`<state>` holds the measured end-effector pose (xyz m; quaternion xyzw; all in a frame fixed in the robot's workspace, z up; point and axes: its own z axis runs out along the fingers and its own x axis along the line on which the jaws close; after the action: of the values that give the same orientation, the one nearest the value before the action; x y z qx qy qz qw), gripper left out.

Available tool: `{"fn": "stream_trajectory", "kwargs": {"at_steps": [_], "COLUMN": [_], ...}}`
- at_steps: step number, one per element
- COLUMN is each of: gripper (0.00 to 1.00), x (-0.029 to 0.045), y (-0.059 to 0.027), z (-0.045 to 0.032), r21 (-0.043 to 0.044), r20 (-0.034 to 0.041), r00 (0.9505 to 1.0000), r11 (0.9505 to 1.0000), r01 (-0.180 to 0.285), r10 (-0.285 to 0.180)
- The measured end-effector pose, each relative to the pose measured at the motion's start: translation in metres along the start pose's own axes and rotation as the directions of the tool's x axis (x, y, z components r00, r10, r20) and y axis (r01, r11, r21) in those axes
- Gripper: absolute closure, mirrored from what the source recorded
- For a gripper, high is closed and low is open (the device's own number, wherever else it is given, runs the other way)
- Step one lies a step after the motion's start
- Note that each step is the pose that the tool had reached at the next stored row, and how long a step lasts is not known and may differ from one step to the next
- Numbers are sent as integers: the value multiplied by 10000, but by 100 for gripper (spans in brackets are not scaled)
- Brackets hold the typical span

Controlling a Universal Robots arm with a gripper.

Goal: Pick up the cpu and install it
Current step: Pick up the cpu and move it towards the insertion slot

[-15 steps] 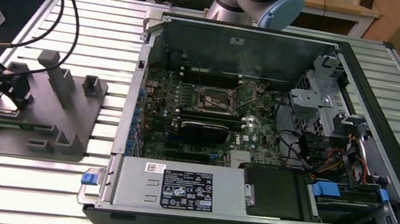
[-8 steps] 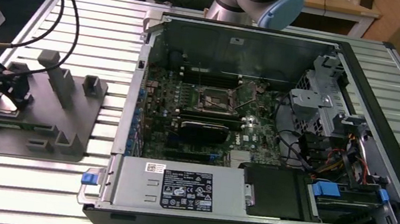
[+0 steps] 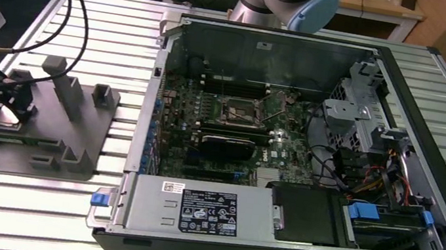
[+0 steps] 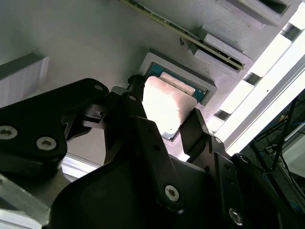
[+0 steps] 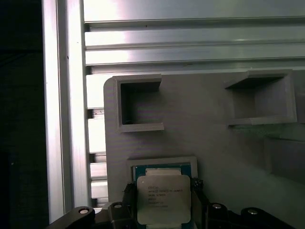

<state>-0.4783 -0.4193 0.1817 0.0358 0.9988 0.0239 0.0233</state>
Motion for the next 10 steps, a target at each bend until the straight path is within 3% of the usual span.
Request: {"fn": "stream_trajectory", "kwargs": {"at_steps": [5,6,10], "gripper": [45,45,45], "x": [-3,-8,-10], "y": [4,8,12], "z": [-73,-171,-229], "r21": [-3,-4,-6], "r20": [0,0,-1], "r00": [10000,10000,10000], "r11": [10000,10000,10000], "r01": [0,0,5], "r10": [0,0,-5]}}
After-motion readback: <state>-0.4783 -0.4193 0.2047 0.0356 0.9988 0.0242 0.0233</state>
